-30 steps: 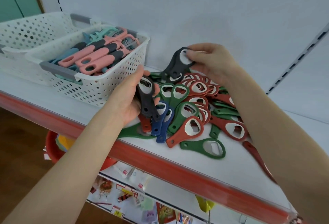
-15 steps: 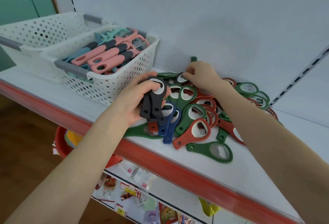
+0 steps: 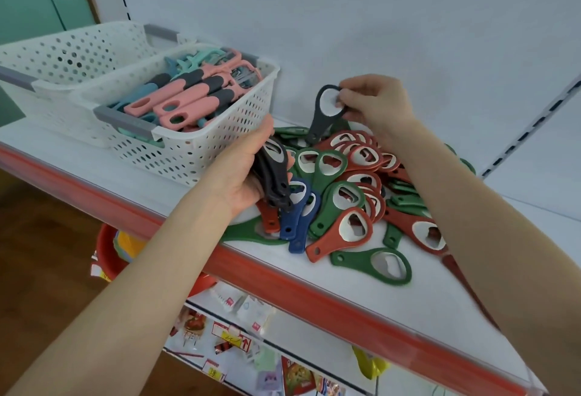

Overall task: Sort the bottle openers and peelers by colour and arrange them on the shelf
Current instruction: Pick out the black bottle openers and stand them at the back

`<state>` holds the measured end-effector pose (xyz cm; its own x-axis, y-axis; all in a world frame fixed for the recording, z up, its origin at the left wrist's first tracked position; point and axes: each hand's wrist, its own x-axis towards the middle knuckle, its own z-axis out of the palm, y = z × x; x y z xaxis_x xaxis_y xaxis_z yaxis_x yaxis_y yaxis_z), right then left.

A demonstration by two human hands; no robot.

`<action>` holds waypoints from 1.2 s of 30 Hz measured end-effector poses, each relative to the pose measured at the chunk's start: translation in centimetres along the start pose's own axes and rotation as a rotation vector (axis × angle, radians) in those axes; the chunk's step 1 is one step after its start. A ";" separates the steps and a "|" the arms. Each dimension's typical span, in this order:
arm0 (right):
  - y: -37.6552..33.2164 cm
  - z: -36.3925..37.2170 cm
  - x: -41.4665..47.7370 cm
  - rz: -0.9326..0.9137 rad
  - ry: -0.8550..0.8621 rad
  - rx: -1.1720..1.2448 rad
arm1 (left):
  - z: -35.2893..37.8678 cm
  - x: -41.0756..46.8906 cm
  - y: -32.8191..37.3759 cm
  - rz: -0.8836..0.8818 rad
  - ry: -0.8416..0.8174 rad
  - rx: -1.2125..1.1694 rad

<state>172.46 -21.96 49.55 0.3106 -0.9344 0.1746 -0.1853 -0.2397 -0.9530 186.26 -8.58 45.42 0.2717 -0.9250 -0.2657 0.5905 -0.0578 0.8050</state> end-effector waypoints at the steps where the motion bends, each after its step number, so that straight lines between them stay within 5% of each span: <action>1: -0.6 0.3 -0.7 0.050 -0.098 0.056 | 0.2 0.0 0.1 -0.015 0.000 -0.017; 6: -1.9 2.6 -4.4 0.078 -0.320 0.008 | 1.2 -0.9 0.3 -0.029 -0.202 -0.049; 12: -1.7 3.4 -7.4 -0.128 -0.074 -0.204 | 1.4 -1.1 -0.2 0.024 -0.174 -0.008; 15: -2.1 1.8 -9.1 0.008 0.029 -0.106 | 1.8 -1.0 -0.7 0.103 -0.087 -0.040; 20: -1.3 0.0 -13.7 0.272 -0.240 0.018 | 4.3 -2.3 -2.3 0.218 -0.011 -0.123; 24: -0.9 -1.5 -16.1 0.300 -0.185 0.205 | 7.1 -4.1 -4.3 0.329 0.019 -0.118; 36: 1.2 -15.2 -22.4 0.325 -0.039 0.413 | 18.0 -8.2 -12.3 0.327 -0.295 0.045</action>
<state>151.07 -5.39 48.23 0.3341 -0.9308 -0.1485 0.1021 0.1923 -0.9760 163.12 -7.00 47.24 0.2063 -0.9645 0.1648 0.4744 0.2459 0.8453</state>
